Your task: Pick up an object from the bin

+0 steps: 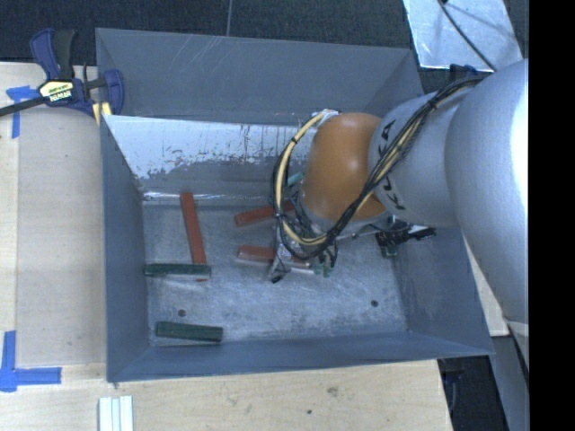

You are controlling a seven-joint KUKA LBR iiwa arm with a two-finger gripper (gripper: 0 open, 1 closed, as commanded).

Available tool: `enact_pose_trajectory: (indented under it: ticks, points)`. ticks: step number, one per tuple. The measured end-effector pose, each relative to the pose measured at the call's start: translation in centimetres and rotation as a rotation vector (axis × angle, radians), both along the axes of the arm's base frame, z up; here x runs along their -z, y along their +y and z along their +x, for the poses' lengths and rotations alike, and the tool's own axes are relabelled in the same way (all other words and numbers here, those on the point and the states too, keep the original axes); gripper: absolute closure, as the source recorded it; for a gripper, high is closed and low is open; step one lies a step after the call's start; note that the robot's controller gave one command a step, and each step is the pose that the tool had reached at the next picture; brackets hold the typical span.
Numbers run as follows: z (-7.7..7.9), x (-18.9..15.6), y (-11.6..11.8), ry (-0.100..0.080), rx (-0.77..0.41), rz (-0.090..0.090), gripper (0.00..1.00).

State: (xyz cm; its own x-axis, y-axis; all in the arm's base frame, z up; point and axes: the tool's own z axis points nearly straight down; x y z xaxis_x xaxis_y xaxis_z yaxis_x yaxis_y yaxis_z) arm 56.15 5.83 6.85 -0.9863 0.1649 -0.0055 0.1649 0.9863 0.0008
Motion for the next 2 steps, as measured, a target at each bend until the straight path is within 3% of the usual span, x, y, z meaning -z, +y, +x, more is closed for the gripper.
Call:
enact_pose_trajectory:
  ticks: [1, 2]
  points:
    - [0.1, -0.7, 0.0, 0.0, -0.001, 0.0, 1.0]
    - [0.3, -7.3, -0.1, -0.004, -0.003, 0.001, 1.0]
